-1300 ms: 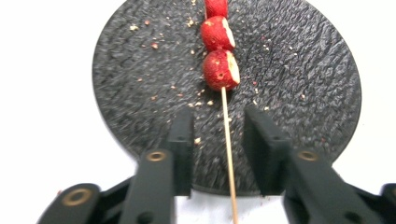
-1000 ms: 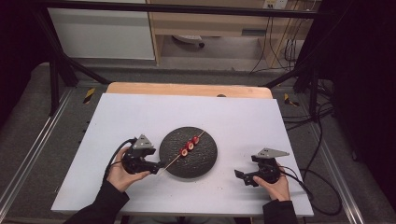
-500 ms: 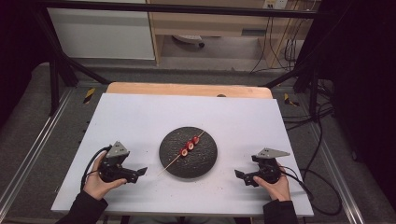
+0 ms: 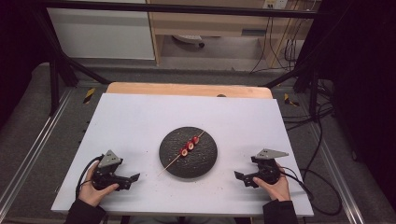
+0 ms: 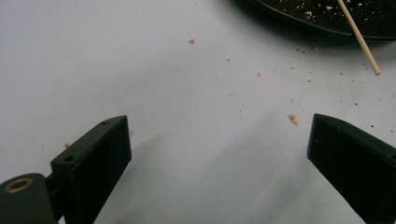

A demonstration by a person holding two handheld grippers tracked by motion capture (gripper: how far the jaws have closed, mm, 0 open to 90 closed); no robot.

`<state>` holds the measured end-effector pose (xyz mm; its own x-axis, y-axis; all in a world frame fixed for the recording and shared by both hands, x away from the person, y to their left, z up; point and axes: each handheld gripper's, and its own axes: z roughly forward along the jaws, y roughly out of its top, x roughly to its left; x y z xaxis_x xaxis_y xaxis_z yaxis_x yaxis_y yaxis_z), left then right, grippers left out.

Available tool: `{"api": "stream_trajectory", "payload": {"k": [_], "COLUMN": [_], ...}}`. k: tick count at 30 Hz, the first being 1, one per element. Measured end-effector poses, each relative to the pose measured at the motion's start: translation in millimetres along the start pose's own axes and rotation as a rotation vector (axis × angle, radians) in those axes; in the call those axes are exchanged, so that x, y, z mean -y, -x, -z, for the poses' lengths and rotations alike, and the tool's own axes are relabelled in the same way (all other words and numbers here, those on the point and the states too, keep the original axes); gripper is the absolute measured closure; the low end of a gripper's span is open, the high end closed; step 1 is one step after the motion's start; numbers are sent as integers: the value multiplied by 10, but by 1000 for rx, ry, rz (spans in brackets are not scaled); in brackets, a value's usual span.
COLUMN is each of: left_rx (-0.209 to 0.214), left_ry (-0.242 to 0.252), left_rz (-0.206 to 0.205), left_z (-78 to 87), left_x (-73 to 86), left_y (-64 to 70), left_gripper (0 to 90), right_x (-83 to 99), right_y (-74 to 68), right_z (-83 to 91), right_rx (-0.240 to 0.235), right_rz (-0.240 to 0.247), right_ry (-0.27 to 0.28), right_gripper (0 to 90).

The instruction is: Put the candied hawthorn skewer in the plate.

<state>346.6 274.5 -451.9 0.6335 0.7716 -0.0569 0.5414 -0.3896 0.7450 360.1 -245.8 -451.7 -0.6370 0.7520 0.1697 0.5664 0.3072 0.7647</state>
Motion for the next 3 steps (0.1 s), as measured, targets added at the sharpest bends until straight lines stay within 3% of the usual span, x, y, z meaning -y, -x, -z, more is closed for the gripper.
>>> {"api": "stream_trajectory", "payload": {"k": [3], "left_rx": [-3], "left_ry": [9], "left_rz": [6], "left_z": [2], "left_x": [-2], "left_y": [-13], "left_gripper": [60], "right_x": [1], "right_y": [-1], "right_z": [-3], "right_rx": [-3], "right_rz": [-2], "right_ry": [-6], "right_gripper": [5]}}
